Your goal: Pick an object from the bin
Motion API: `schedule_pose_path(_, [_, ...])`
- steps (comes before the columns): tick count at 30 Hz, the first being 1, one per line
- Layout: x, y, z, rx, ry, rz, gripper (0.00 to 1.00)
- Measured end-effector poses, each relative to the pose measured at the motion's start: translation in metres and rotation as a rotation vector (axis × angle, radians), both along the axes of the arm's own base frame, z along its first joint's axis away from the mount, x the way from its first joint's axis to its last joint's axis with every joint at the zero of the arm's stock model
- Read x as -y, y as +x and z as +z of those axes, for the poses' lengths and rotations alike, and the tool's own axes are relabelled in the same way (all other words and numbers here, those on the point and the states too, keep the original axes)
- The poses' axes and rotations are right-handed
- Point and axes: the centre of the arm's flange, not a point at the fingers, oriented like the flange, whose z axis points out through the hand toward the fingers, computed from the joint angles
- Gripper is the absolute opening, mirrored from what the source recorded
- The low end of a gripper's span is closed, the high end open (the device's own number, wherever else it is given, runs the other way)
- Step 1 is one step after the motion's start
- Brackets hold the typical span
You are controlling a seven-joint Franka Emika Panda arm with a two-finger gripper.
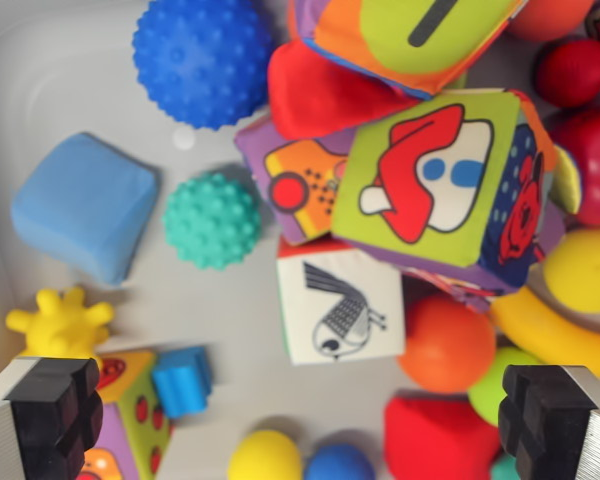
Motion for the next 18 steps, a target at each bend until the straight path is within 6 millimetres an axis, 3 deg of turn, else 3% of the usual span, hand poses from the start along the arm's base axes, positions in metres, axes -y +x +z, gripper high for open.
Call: schedule_pose_path(18, [-0.010, -0.002, -0.025, -0.004, 0.001, -0.150, 1.00])
